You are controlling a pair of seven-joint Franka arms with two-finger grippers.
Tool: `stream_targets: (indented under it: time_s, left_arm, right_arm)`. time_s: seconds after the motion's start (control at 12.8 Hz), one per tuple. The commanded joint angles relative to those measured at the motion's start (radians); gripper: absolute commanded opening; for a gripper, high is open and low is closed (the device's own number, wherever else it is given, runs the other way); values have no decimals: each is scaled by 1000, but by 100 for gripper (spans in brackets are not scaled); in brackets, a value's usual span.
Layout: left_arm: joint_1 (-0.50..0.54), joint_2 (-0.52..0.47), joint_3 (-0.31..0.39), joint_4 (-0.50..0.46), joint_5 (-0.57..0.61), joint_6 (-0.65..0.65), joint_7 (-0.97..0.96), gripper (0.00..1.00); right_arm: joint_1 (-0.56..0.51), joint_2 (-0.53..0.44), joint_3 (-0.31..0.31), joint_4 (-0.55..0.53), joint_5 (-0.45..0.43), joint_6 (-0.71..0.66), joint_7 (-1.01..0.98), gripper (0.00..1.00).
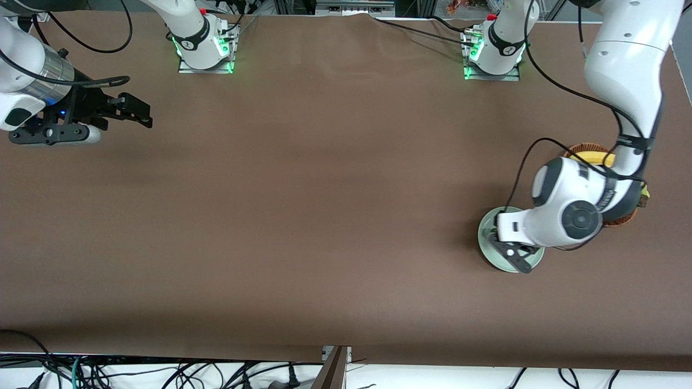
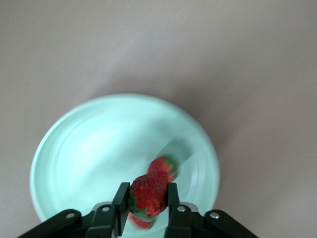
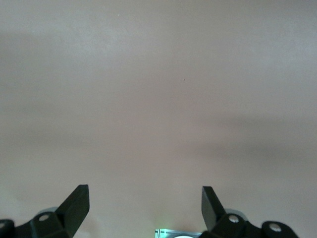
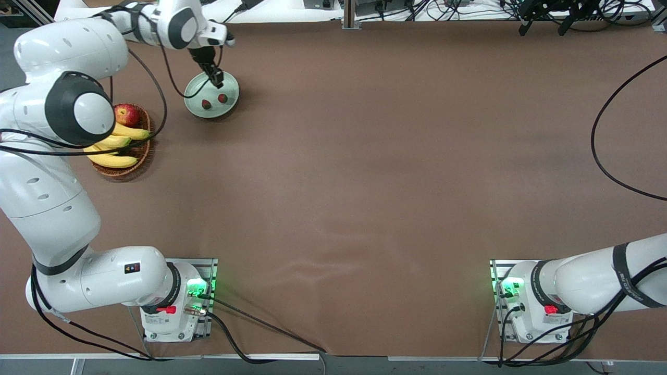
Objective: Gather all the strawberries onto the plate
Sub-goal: 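Release the third strawberry onto the plate with the left gripper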
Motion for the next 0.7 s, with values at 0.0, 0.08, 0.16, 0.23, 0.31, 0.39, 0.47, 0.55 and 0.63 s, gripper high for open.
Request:
stream_targets:
  time_s: [0.0, 0.08, 0.16, 0.23, 0.31, 0.39, 0.47, 0.55, 0.63]
  left_arm:
    - [32, 30, -14, -13, -5, 67, 121, 50]
    - [35, 38, -14, -11, -5, 83, 138, 64]
    - [38, 41, -14, -11, -5, 94, 143, 100]
    - [45, 39, -14, -13, -5, 93, 145, 100]
    - [43, 36, -14, -11, -5, 90, 148, 100]
    - [46, 30, -20, -13, -8, 81, 146, 100]
    - [46, 1, -28, -11, -14, 62, 139, 100]
    - [43, -31, -40, -4, -20, 9, 126, 100]
    - [40, -69, -55, 3, -22, -49, 96, 100]
  right_arm:
    - [-19, 28, 19, 58, -15, -13, -14, 100]
    - [-20, 30, 19, 58, -16, -8, -15, 100]
    - [-23, 33, 17, 58, -32, -5, -14, 100]
    - [-25, 33, 17, 68, -50, 1, -9, 100]
    - [-26, 33, 16, 91, -61, 6, -14, 100]
    - [-26, 39, 17, 93, -62, 3, -3, 100]
    - [-22, 47, 17, 93, -58, 3, 12, 100]
    - [-23, 47, 16, 95, -55, 4, 23, 100]
    - [-22, 47, 17, 95, -62, 6, 28, 100]
